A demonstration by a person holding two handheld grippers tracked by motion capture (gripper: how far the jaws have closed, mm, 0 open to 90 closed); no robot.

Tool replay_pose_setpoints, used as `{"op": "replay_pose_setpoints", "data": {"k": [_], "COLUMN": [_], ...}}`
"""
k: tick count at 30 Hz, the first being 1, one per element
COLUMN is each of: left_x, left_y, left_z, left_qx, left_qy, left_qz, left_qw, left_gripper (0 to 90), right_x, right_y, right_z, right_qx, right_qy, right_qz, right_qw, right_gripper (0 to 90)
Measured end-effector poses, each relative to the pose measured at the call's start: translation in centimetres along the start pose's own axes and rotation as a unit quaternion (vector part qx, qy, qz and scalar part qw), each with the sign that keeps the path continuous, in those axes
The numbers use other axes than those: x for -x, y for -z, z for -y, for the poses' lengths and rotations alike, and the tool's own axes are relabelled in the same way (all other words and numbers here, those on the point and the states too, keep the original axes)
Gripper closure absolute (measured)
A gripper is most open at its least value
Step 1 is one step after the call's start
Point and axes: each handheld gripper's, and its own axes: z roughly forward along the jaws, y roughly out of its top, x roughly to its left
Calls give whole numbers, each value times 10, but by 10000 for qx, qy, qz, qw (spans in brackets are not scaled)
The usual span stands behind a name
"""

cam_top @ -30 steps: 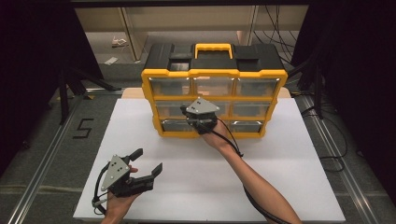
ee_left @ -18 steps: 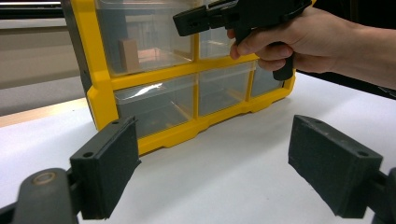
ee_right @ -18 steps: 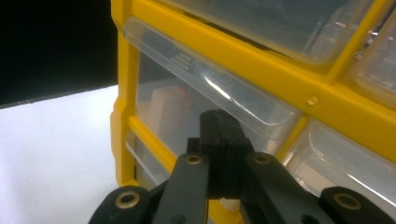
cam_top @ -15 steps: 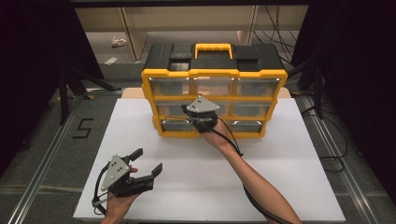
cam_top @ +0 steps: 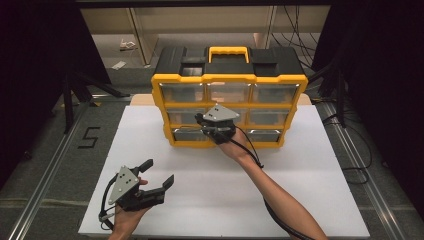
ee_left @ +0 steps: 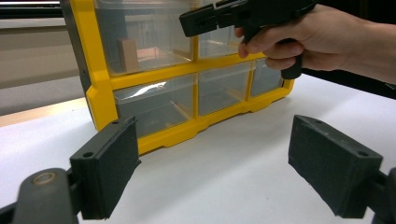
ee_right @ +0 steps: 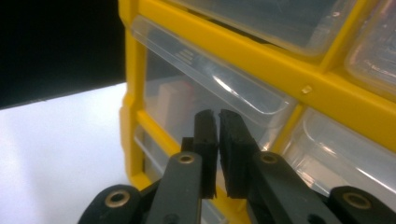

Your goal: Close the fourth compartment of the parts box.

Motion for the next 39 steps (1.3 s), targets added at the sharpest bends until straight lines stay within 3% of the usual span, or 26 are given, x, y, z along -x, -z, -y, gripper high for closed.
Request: {"op": "replay_pose_setpoints", "data": {"k": [1,2,4,12,13,18,29,39], "left_x": [0,2,0,1,1,1,1,1], "left_y": [0,0,0,1,1,0,0,0], "left_z": [0,1,0,0,0,0,0,0], "left_qx": [4,-34,-4,-11,-4,24,1,6], "left_qy": [2,138,19,52,33,4,-2,5], "left_qz": [0,43,30,3,14,20,8,17], "left_qw": [10000,9999,10000,10000,10000,10000,10000,10000], "left_gripper": [160,160,160,160,160,160,160,160], "right_x": [-1,-2,-4,-9,-11,-12,-10,-9], "right_y": [3,5,11,31,35,44,66,75], "right_z": [0,-1,-2,-4,-5,-7,-6,-6], "right_qx": [-10,0,11,106,104,69,253,284], "right_qy": [-24,16,22,83,72,59,-172,-347], "right_qz": [-72,-98,-180,-348,-330,-344,-328,-337], "right_qw": [10000,10000,9998,9993,9994,9994,9990,9984], "right_gripper": [800,789,761,605,554,462,385,331]}}
